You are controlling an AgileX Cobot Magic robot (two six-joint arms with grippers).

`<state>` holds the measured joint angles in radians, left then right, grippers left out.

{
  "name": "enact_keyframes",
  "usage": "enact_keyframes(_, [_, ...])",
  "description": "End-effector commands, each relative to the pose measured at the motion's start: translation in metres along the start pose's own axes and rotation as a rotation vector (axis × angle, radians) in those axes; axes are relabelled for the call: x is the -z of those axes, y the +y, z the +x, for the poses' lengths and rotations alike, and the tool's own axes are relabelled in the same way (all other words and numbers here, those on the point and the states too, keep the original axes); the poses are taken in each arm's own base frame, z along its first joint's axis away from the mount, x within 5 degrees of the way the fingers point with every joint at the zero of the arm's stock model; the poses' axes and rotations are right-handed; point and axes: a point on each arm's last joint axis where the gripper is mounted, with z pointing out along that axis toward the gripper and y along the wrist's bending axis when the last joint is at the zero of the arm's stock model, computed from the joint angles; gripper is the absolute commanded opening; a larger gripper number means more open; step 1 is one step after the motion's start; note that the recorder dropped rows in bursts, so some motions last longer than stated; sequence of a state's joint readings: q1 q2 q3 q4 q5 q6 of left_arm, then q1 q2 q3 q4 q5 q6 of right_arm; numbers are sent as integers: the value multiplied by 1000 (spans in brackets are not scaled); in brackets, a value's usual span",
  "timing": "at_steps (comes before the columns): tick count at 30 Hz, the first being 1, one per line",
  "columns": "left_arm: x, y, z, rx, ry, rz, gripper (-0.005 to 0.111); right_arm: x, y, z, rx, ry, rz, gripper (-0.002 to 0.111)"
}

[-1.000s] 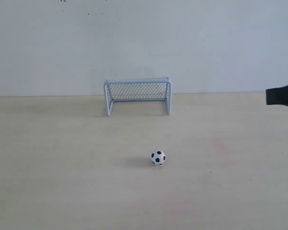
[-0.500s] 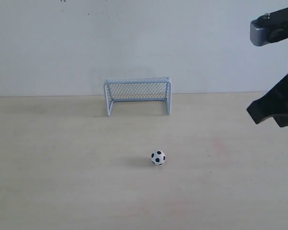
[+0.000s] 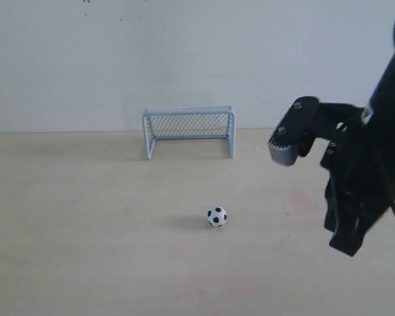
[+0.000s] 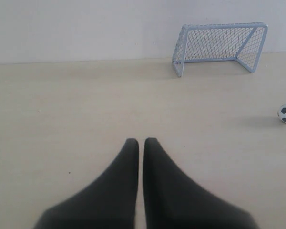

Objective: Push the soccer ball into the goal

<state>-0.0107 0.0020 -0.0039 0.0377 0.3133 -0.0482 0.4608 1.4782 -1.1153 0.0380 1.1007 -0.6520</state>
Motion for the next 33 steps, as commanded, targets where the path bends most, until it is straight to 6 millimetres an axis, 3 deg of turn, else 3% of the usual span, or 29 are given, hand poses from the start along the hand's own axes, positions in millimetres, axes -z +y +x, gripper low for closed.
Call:
enact_keyframes(1, [0, 0, 1, -7, 2, -3, 4, -33, -7, -14, 289, 20, -66, 0])
enact_keyframes(5, [0, 0, 1, -7, 2, -3, 4, -55, -18, -34, 320, 35, -147, 0])
enact_keyframes(8, [0, 0, 1, -7, 2, -3, 4, -57, -28, -66, 428, -21, -270, 0])
enact_keyframes(11, [0, 0, 1, -7, 2, -3, 4, -60, -34, -82, 597, -118, -268, 0])
enact_keyframes(14, [0, 0, 1, -7, 2, -3, 4, -77, -40, -98, 602, -251, -193, 0])
enact_keyframes(21, [0, 0, 1, -7, 2, -3, 4, -124, -36, -101, 722, -208, -262, 0])
enact_keyframes(26, [0, 0, 1, -7, 2, -3, 4, -140, -29, -108, 795, -162, -222, 0])
enact_keyframes(33, [0, 0, 1, -7, 2, -3, 4, -152, -35, -109, 810, -150, -161, 0])
